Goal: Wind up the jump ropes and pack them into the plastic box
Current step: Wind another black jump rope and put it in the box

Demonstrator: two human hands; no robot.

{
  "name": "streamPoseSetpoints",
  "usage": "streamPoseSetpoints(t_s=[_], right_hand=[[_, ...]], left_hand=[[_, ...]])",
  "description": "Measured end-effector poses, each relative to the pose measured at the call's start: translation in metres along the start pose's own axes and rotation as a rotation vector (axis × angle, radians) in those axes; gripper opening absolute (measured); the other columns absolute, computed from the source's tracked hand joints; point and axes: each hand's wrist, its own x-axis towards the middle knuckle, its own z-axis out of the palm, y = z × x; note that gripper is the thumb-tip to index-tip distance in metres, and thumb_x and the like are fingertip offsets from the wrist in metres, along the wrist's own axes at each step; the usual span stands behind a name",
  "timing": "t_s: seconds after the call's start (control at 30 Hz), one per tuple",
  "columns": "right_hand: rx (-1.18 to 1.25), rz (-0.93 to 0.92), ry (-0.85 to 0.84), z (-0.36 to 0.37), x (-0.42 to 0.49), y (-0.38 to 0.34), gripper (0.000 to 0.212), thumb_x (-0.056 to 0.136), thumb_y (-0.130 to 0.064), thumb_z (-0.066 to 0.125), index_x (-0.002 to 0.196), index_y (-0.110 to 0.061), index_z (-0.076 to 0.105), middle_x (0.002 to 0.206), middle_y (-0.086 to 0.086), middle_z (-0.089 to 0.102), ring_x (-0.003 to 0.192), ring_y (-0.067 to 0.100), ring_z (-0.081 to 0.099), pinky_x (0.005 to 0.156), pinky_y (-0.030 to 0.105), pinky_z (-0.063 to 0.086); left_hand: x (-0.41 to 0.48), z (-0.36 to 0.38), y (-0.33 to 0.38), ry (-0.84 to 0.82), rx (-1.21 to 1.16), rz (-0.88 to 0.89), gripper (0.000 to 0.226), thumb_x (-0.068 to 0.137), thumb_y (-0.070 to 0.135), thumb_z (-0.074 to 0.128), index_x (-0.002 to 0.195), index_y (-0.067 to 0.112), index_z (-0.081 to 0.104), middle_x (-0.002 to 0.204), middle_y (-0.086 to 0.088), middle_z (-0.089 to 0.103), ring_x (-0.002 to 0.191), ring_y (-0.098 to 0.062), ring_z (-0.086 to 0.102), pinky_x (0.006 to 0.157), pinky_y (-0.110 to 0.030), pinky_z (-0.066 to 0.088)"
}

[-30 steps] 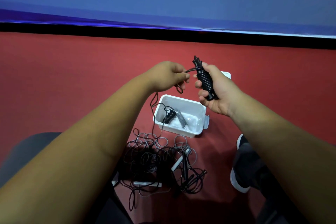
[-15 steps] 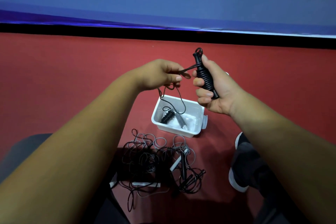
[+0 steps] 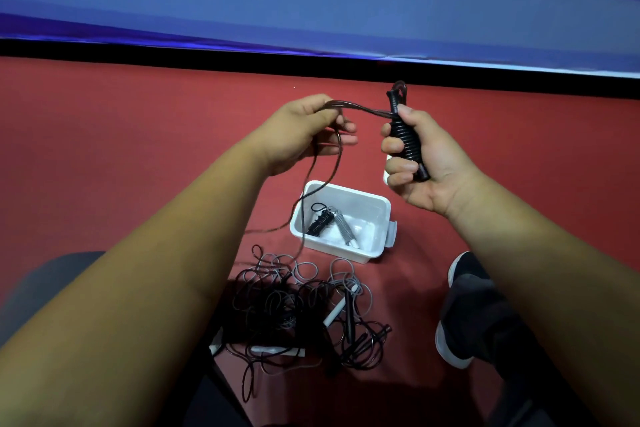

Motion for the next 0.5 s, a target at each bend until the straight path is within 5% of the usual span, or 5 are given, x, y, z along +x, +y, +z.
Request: streamPoseSetpoints(t_s=[0.17, 0.27, 0.4, 0.5], right_hand=[[-0.019, -0.013, 0.214, -0.009, 0.009, 0.004, 0.031, 0.097, -0.053, 0.067, 0.088, -0.024, 0.062, 0.071, -0.009, 0.052, 0.044, 0.007, 0.035, 0.041, 0.02, 0.033], [-0.031, -0.024, 0.301, -0.013, 0.009, 0.003, 0.03, 0.097, -0.052, 0.068, 0.087, -0.023, 0.063, 0.069, -0.009, 0.054, 0.044, 0.008, 0.038, 0.042, 0.019, 0.035], [-0.087, -0.073, 0.37, -0.015, 0.009, 0.001, 0.032, 0.093, -0.051, 0.074, 0.094, -0.021, 0.066, 0.07, -0.005, 0.059, 0.046, 0.01, 0.042, 0.046, 0.021, 0.039], [-0.13, -0.088, 0.378, -0.013, 0.008, -0.001, 0.033, 0.091, -0.051, 0.076, 0.096, -0.021, 0.067, 0.071, -0.004, 0.06, 0.046, 0.011, 0.042, 0.046, 0.022, 0.04]], left_hand=[[0.0, -0.007, -0.002, -0.088, 0.103, 0.058, 0.015, 0.104, 0.017, 0.061, 0.107, 0.007, 0.073, 0.075, 0.004, 0.056, 0.069, -0.01, 0.049, 0.076, -0.032, 0.045], [-0.003, -0.01, 0.002, -0.139, 0.163, 0.05, 0.028, 0.105, 0.026, 0.058, 0.122, 0.015, 0.077, 0.083, -0.001, 0.053, 0.077, -0.015, 0.039, 0.07, -0.03, 0.032], [-0.005, -0.012, 0.008, -0.234, 0.27, -0.021, 0.028, 0.107, 0.026, 0.051, 0.114, 0.017, 0.076, 0.101, -0.008, 0.072, 0.089, -0.025, 0.044, 0.073, -0.034, 0.036], [-0.007, -0.011, 0.001, -0.354, 0.234, -0.078, 0.012, 0.106, 0.02, 0.056, 0.111, 0.012, 0.064, 0.118, -0.015, 0.075, 0.108, -0.028, 0.059, 0.094, -0.04, 0.044]])
